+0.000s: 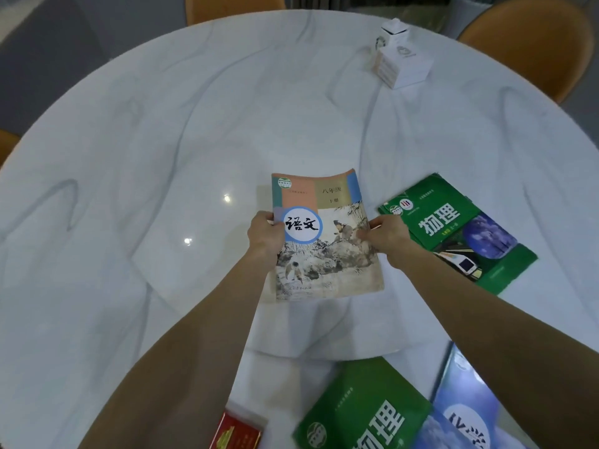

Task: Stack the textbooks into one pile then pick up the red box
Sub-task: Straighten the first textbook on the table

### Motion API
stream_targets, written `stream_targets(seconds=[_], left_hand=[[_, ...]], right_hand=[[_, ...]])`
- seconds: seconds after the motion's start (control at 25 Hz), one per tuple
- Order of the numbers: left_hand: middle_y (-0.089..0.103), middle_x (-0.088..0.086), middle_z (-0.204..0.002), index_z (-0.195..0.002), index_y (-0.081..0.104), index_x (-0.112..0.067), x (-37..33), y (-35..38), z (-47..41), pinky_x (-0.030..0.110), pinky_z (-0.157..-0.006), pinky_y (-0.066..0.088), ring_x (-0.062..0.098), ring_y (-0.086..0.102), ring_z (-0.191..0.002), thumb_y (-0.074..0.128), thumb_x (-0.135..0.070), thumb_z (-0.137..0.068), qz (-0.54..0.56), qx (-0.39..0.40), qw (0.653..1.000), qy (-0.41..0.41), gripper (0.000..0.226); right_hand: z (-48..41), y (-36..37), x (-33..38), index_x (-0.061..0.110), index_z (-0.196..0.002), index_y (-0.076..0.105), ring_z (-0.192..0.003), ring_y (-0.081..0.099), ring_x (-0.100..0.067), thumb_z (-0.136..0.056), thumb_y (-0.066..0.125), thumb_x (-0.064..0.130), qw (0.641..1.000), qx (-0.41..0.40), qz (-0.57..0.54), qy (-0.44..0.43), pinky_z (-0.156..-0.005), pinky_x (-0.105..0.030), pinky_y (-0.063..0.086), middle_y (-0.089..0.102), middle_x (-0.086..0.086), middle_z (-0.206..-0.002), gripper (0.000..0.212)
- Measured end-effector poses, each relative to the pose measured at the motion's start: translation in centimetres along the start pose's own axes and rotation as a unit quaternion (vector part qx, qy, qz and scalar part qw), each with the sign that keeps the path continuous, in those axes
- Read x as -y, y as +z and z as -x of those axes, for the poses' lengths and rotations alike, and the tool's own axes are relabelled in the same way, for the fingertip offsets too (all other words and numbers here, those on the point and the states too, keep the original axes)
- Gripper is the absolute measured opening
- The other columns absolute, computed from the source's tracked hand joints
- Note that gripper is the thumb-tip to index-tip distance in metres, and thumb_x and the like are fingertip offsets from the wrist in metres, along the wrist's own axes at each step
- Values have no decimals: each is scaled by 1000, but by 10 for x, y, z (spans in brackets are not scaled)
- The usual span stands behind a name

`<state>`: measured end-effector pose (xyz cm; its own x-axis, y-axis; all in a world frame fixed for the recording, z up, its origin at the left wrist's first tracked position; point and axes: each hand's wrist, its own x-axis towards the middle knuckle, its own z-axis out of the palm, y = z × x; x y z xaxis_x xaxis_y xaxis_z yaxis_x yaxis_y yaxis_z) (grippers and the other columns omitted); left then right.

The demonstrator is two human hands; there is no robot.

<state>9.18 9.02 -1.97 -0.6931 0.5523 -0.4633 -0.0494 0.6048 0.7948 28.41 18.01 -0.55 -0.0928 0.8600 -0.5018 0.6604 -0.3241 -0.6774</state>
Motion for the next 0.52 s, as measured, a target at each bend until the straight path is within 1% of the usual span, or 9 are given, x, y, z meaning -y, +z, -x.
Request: stream_targets(seconds=[0.04,0.16,0.28,0.36,0.44,0.48,0.52], left_hand=[[60,16,-118,-117,53,-8,4,3,1,30,-70,43,25,52,-84,48,-10,-93,-9,-2,1000,-2,25],[60,18,-118,-119,53,-6,13,7,2,33,-72,47,27,55,-86,48,-10,-94,-38,-8,999,8,27],[62,20,-118,-118,55,-2,17,8,3,39,-83,52,33,61,-100,49,-11,-94,-80,-21,996,35,27],[65,20,-116,-116,58,0,18,9,4,36,-83,51,34,62,-102,50,-10,-93,-121,-34,990,58,27],[67,19,-112,-113,60,1,18,9,5,31,-75,47,34,63,-100,51,-9,-91,-163,-43,983,77,26],[68,19,-111,-111,61,2,18,9,6,31,-73,47,34,63,-99,51,-8,-90,-185,-44,978,85,25],[67,20,-110,-109,61,2,18,9,6,32,-73,47,34,63,-99,51,-8,-89,-206,-45,973,90,25]], right_hand=[[-1,1,-5,14,-62,55,-57,49,-13,-78,73,12,1000,1,-3,5,-52,-22,42,56,0,-63,25],[-4,10,-18,13,-59,53,-54,45,-15,-79,72,13,1000,1,-4,19,-48,-21,37,52,-1,-58,28],[-6,16,-26,11,-58,53,-50,39,-15,-81,70,14,1000,-9,14,10,-45,-22,32,46,-3,-53,29],[-8,18,-28,9,-56,53,-48,38,-15,-82,69,12,999,-15,28,7,-45,-22,31,46,-3,-53,31],[-9,19,-27,10,-52,50,-50,40,-17,-83,68,12,998,-23,65,-2,-47,-23,35,47,-4,-55,35],[-8,19,-26,8,-53,53,-54,45,-19,-83,68,13,996,-28,85,-10,-51,-26,40,51,-6,-58,34],[-8,18,-24,3,-60,60,-60,52,-24,-83,68,13,994,-32,103,-16,-57,-30,47,58,-11,-65,27]])
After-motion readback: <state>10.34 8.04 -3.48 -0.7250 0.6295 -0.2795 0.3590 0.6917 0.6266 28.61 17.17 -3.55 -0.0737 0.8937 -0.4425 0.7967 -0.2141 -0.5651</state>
